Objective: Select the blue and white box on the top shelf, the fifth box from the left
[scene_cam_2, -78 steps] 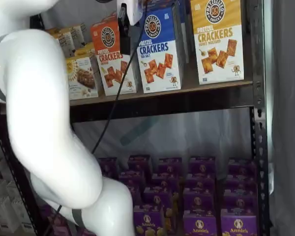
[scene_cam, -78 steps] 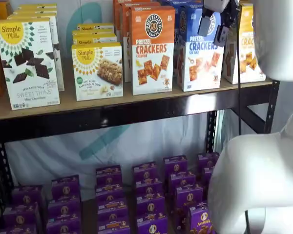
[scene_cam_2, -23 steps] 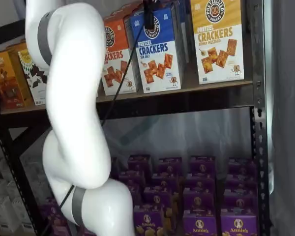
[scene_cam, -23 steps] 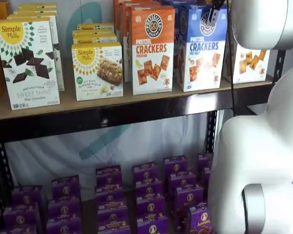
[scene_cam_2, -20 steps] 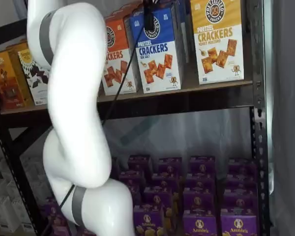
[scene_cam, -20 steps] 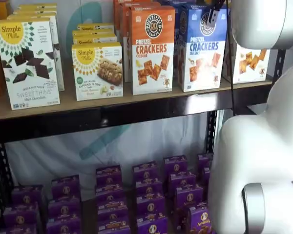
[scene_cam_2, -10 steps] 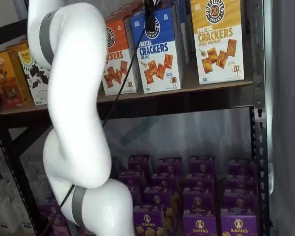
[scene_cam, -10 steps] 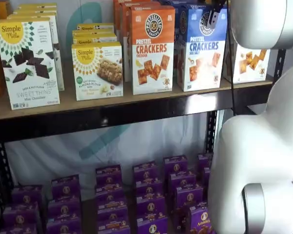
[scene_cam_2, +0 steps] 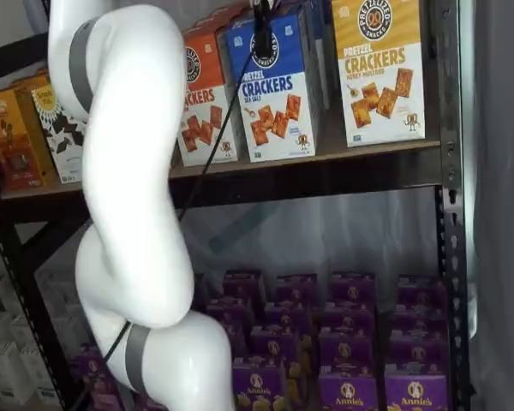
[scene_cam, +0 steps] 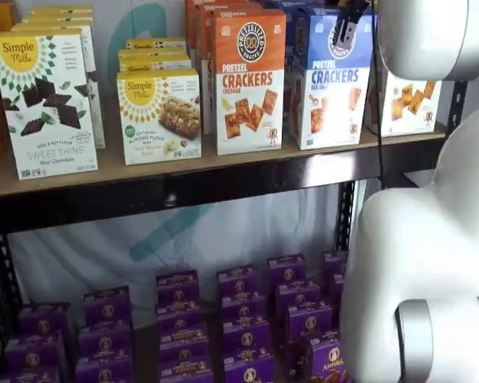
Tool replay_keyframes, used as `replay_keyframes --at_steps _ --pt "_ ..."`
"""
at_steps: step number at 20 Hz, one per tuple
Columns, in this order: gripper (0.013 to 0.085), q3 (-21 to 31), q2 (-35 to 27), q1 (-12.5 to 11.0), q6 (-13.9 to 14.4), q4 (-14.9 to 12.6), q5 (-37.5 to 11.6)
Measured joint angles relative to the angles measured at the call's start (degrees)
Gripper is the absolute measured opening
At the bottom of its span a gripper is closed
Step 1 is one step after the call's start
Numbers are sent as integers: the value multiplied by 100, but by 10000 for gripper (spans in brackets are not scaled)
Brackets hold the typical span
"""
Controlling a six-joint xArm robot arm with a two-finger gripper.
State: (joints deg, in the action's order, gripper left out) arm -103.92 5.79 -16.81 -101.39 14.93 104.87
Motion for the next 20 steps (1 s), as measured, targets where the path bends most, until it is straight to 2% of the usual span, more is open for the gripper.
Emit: replay_keyframes --at_steps 3,5,6,7,13,20 --pt "690 14 6 -19 -18 11 -8" --pt "610 18 5 -32 -28 18 3" --pt "610 22 4 -36 -31 23 5" --pt "570 30 6 -42 -35 30 5" --pt "570 110 63 -53 -37 66 -3" --pt "570 176 202 -55 -2 101 251"
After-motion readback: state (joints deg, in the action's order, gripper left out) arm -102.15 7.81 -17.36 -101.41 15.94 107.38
